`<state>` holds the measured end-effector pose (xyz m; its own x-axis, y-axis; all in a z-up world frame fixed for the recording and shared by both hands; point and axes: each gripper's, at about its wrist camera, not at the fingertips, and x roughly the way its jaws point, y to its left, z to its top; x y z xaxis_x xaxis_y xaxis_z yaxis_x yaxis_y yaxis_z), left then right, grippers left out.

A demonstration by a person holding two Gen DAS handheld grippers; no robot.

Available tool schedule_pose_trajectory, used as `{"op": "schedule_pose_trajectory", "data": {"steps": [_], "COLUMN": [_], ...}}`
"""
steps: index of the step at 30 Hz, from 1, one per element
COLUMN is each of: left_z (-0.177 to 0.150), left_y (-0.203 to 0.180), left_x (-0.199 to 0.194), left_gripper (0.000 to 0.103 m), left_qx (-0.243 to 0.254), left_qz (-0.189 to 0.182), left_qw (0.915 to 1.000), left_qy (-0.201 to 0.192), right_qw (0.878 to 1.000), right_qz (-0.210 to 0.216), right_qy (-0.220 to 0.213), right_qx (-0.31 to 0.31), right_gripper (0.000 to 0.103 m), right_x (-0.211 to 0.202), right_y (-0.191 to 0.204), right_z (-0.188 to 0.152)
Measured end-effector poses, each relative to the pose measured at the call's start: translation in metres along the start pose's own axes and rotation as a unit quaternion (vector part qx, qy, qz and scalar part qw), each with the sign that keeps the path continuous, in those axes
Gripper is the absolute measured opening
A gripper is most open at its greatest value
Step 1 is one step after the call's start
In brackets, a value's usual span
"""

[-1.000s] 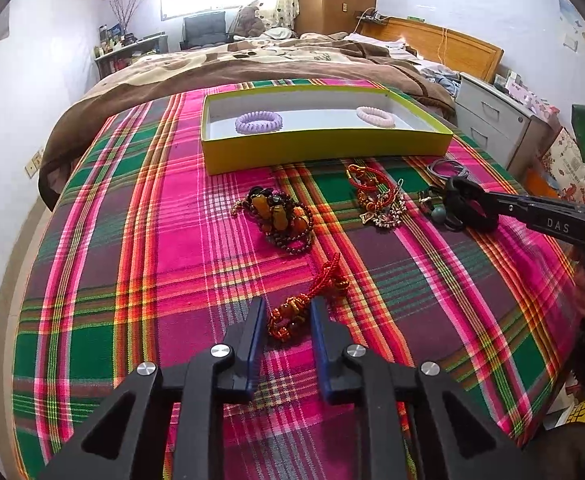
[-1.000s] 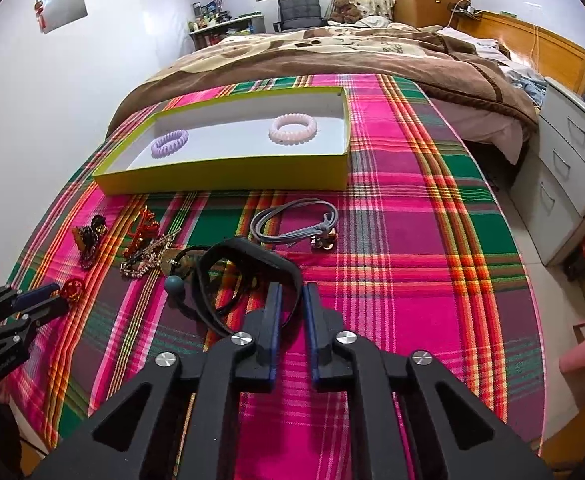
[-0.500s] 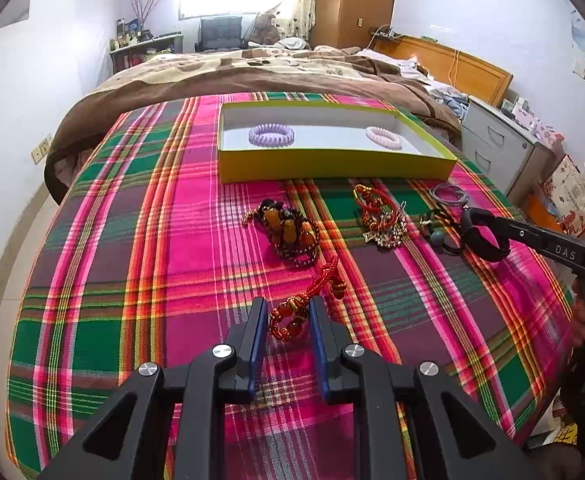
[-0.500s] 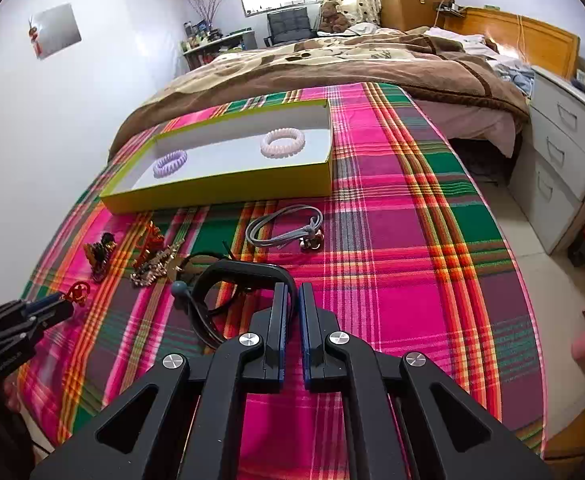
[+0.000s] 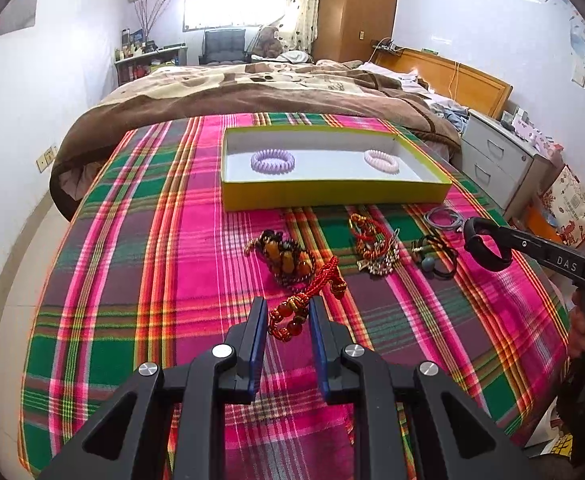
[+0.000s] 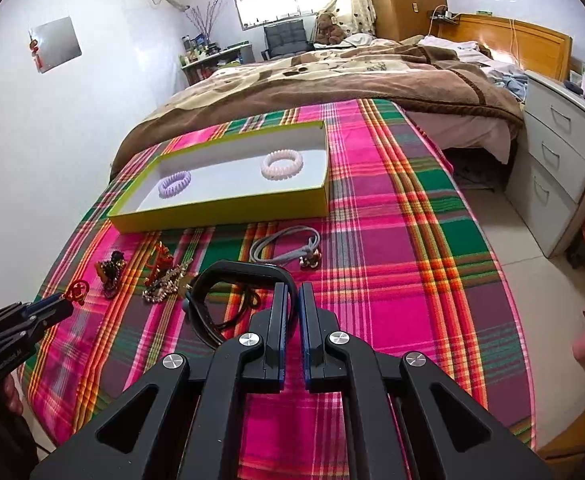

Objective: Organize jewelry
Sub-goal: 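Carry the tassel and wristband into the yellow box and open both tools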

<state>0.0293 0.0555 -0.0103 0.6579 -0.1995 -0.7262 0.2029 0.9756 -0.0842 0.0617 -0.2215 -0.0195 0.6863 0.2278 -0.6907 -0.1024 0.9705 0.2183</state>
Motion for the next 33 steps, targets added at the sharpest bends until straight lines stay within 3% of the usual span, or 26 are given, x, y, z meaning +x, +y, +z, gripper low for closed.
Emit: {"op": "schedule_pose_trajectory", "data": {"steps": [16, 33], "left_z": [0.064, 0.128], "left_y": [-0.004, 0.017], "left_x": [0.005, 0.075], "left_gripper": [0.021, 0.021], "left_qx": [0.003, -0.018], "left_qz": [-0.008, -0.007], "left_qw": [0.9992, 0.9996], "left_qy": [-0.039, -0.018], "right_qw": [1.0, 1.0], "right_qz": [0.0, -0.019], "right_qy": [-0.017, -0.003], "right_qx": [-0.005, -0.01], "right_gripper": [0.005, 0.005], "right_x": [0.015, 0.086], "right_y": [0.013, 0.028], "right_z": [0.051, 0.115]}}
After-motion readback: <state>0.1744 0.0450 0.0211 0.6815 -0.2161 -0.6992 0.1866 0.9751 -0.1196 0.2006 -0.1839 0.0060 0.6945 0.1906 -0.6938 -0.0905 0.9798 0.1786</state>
